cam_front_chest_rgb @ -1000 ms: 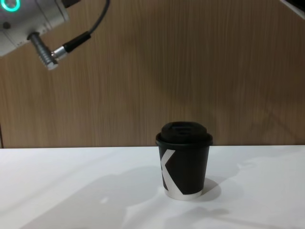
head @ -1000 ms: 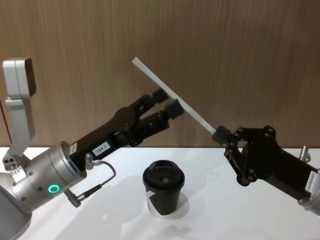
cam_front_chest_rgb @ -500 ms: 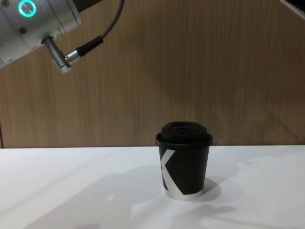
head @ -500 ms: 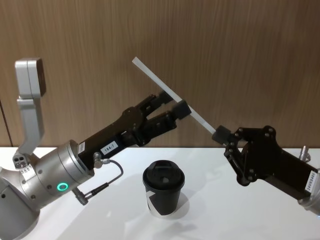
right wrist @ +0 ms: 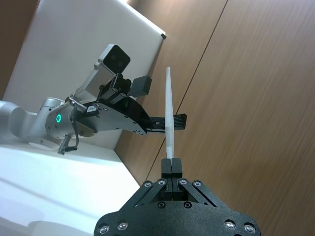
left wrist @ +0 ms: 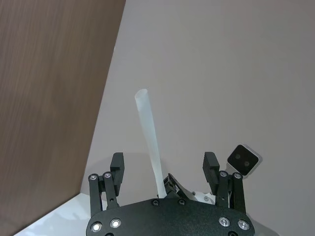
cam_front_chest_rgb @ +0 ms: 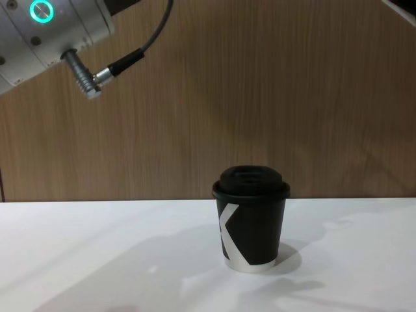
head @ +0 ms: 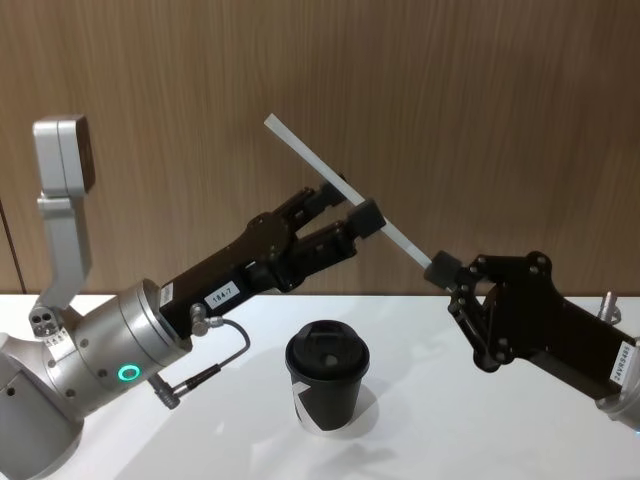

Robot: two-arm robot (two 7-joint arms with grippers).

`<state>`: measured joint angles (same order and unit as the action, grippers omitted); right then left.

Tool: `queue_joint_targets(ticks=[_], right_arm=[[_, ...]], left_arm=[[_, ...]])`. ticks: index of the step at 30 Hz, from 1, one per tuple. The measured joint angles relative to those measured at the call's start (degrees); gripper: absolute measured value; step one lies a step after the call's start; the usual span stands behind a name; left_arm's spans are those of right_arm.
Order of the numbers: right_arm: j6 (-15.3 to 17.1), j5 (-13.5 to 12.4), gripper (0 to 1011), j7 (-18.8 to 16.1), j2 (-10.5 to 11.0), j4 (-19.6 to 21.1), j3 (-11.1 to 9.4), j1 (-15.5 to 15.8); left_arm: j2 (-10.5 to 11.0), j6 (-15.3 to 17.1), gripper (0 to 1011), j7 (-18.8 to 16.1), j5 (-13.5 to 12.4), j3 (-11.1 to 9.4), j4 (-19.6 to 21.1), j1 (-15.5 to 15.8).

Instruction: Pick up the straw with one hand, pass it to the other hand, and insert it into the cup.

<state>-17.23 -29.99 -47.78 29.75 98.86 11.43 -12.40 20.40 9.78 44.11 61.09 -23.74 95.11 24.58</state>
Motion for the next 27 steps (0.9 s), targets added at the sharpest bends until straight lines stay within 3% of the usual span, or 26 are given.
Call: queue_joint_targets(ticks=[4, 9, 27], right_arm=[[0.0, 0.0, 4, 0.0, 0.0, 0.0, 0.0, 0.0], [0.0, 0.0, 4, 0.0, 0.0, 0.0, 0.0, 0.0], [0.0, 0.0, 5, 0.0, 0.0, 0.0, 0.0, 0.0]], left_arm=[[0.0, -0.2, 994, -0.1, 0.0, -0.1, 0.0, 0.1], [0.0, -0.4, 906, -0.3, 0.0, -0.2, 0.1, 0.1], [0.1, -0.6, 335, -0.4, -0.1, -0.4, 0.2, 0.2]])
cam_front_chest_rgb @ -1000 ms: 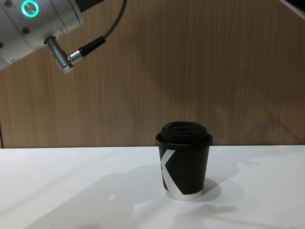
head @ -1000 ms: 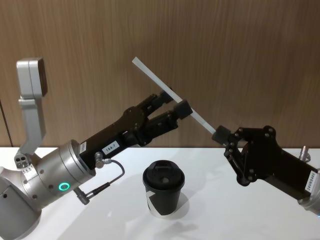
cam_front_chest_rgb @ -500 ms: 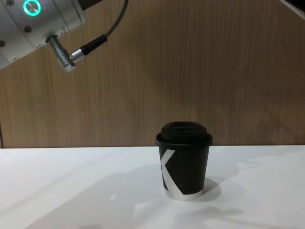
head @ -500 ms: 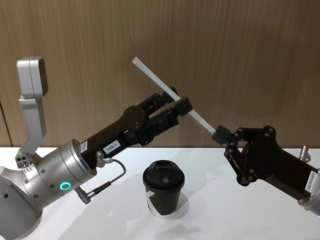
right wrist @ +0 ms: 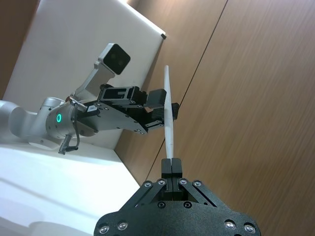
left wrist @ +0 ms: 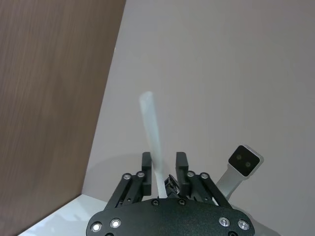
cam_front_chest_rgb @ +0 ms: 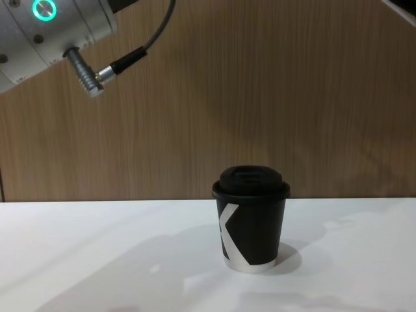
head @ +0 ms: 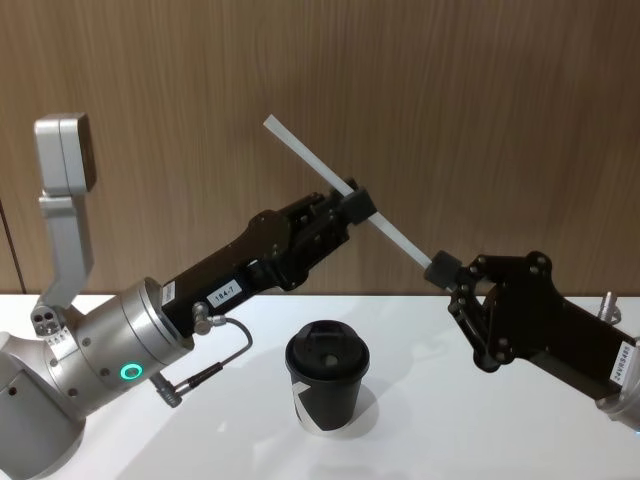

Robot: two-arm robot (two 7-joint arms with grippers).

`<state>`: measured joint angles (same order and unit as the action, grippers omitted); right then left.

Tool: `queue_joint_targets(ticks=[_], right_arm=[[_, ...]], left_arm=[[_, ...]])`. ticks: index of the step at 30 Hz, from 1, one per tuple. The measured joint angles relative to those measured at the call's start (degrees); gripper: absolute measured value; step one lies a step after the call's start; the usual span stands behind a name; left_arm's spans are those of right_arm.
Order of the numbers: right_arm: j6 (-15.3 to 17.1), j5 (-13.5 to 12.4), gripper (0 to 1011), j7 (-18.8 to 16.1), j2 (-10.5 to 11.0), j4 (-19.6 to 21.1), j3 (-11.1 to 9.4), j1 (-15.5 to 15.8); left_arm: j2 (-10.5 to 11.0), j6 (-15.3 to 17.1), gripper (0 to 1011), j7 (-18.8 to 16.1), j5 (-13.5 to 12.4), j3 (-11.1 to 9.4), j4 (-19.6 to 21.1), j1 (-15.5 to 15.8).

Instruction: Pick up the straw with one hand, pass it to the other hand, and insert it into the cup.

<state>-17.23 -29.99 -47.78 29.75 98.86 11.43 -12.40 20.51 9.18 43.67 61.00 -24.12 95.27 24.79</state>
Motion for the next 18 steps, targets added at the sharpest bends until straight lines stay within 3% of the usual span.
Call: queue_joint_targets(ticks=[8, 13, 18], right_arm=[[0.0, 0.0, 4, 0.0, 0.0, 0.0, 0.0, 0.0], [0.0, 0.0, 6, 0.0, 0.0, 0.0, 0.0, 0.0], [0.0, 0.0, 111, 0.0, 0.0, 0.0, 0.0, 0.0]], left_arm=[[0.0, 0.0, 70, 0.0, 0.0, 0.0, 0.0, 0.0], [0.0, -0.1, 33, 0.0, 0.0, 0.0, 0.0, 0.0], [0.0, -0.1, 8, 0.0, 0.0, 0.0, 0.0, 0.0]])
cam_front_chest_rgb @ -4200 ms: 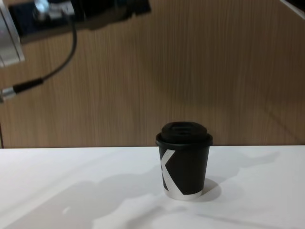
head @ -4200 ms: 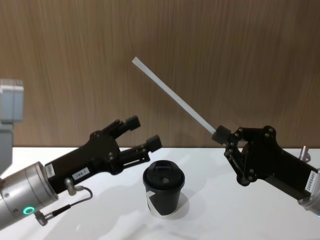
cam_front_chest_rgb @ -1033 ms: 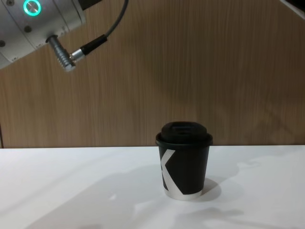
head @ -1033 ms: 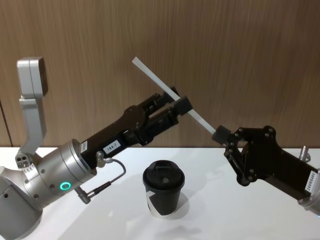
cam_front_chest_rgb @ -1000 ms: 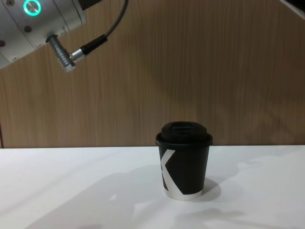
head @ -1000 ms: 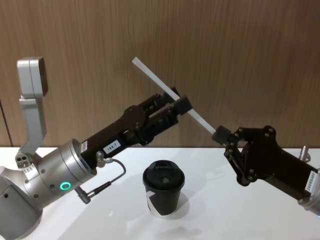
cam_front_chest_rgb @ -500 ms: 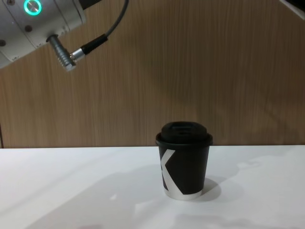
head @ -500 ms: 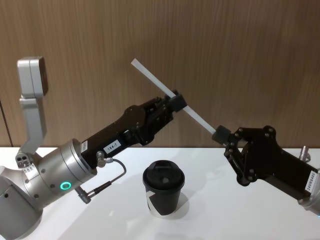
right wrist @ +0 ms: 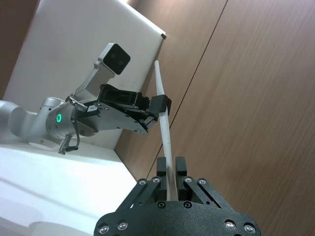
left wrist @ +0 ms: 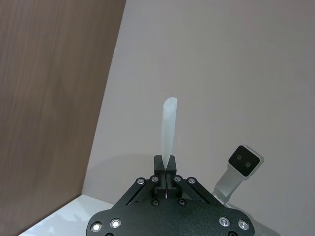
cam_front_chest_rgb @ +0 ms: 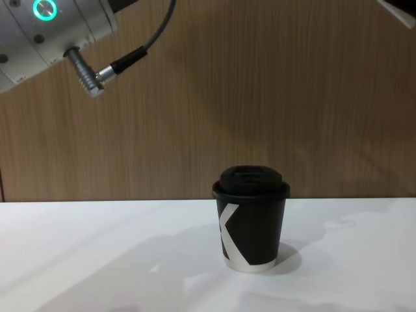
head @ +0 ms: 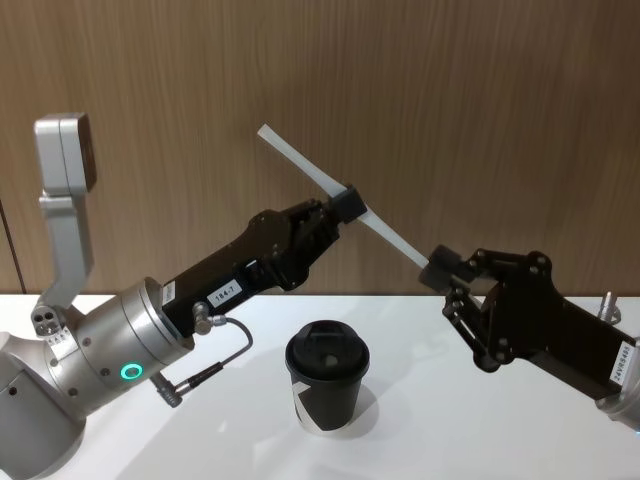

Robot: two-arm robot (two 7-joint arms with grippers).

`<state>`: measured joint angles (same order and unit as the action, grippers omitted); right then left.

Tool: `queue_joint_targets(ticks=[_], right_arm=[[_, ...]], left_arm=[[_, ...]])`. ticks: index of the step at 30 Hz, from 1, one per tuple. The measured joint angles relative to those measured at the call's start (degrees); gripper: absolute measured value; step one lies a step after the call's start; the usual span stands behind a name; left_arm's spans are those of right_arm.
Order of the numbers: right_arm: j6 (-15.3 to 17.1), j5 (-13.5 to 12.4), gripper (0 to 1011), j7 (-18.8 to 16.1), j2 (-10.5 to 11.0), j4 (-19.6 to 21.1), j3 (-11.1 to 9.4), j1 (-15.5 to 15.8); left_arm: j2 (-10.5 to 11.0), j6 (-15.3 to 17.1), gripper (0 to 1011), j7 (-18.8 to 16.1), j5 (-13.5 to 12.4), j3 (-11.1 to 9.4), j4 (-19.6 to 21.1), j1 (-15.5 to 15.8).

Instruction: Pick up the straw with one hand, pass it to the other hand, and insert it into the cup.

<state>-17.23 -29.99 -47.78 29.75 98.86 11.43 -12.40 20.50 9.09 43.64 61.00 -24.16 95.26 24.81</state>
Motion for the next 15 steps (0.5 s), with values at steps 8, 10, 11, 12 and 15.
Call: queue_joint_targets(ticks=[8, 10, 11, 12, 15], right_arm=[[0.0, 0.0, 340, 0.0, 0.0, 0.0, 0.0, 0.0], [0.0, 0.0, 401, 0.0, 0.0, 0.0, 0.0, 0.0], [0.0, 0.0, 434, 0.0, 0.0, 0.0, 0.0, 0.0], [0.0, 0.0, 461, 0.0, 0.0, 0.0, 0.0, 0.0], [0.0, 0.0, 577, 0.0, 0.0, 0.0, 0.0, 0.0]], left_arm=[[0.0, 0.0, 8, 0.0, 0.0, 0.0, 0.0, 0.0], [0.0, 0.0, 8, 0.0, 0.0, 0.0, 0.0, 0.0], [0.0, 0.0, 8, 0.0, 0.0, 0.0, 0.0, 0.0], [0.0, 0.0, 8, 0.0, 0.0, 0.0, 0.0, 0.0], [0.0, 0.0, 6, 0.0, 0.0, 0.0, 0.0, 0.0]])
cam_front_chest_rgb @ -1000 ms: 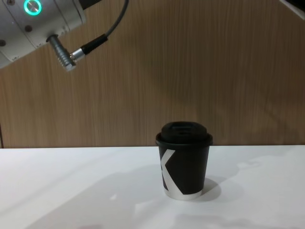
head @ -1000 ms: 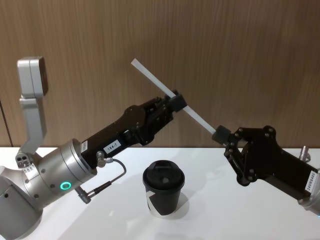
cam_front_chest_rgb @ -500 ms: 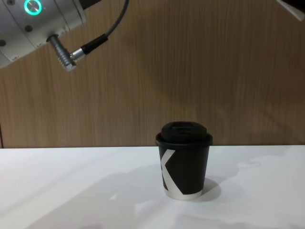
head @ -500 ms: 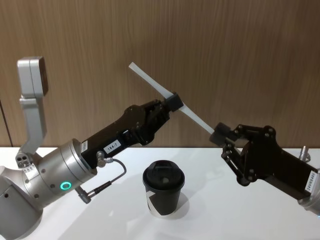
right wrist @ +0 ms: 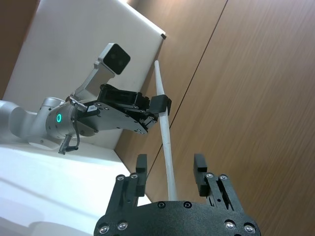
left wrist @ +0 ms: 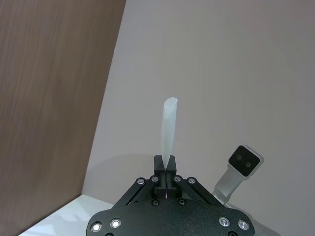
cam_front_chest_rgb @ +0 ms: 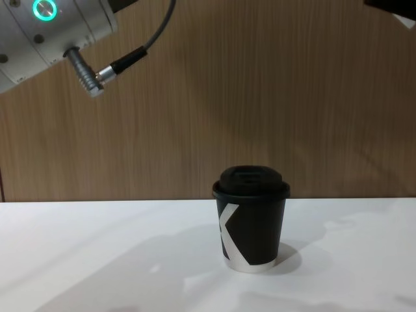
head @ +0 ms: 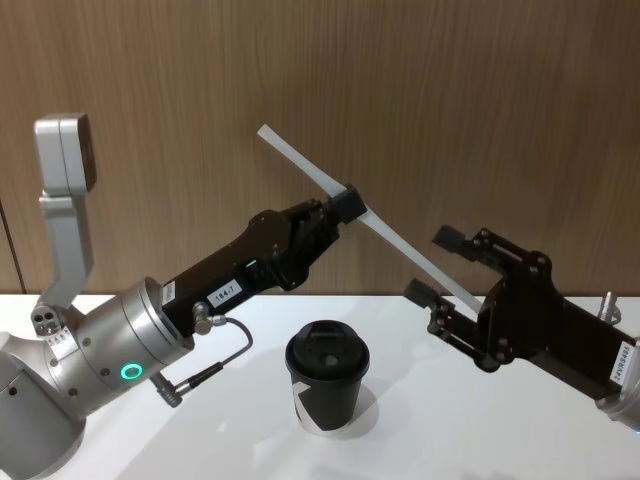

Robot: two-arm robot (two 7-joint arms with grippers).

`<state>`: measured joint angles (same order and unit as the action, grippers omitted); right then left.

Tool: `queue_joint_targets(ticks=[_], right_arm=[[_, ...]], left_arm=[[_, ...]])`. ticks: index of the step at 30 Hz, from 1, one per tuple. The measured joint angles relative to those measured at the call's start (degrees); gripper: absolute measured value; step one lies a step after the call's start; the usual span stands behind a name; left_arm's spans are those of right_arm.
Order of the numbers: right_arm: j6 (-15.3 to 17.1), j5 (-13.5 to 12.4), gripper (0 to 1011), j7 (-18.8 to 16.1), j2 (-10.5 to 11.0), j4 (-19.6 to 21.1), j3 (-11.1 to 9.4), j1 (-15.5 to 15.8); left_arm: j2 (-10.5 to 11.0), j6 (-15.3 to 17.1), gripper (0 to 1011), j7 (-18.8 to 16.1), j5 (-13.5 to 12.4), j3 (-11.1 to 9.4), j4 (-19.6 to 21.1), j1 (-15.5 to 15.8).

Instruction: Pick up the straw with one hand, pass it to the other hand, and insert it into the cup.

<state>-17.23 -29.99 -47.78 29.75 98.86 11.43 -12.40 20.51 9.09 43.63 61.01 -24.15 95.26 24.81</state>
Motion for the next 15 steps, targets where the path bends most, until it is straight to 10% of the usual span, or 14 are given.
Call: queue_joint_targets(ticks=[15], right_arm=[[0.0, 0.0, 986, 0.0, 0.0, 0.0, 0.0, 0.0]], left_arm=[[0.1, 0.0, 8, -0.4, 0.0, 0.0, 0.0, 0.0]])
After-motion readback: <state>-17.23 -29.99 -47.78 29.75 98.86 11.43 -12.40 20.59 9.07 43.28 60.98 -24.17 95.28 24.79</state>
